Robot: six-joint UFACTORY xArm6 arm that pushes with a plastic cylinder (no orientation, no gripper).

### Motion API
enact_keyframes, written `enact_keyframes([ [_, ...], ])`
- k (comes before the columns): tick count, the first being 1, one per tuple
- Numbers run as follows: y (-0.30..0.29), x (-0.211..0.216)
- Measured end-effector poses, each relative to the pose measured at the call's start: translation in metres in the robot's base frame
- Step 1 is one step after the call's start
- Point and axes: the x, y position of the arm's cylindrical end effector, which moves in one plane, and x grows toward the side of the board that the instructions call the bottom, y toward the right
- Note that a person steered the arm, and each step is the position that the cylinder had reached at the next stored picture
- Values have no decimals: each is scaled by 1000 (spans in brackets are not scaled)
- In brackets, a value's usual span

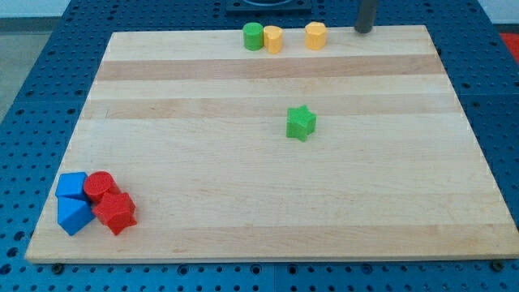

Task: Place the yellow hexagon to the right of yellow heart

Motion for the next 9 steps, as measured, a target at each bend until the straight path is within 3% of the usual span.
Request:
enact_keyframes([
  [2, -31, 0],
  [4, -10, 33],
  [9, -80, 32],
])
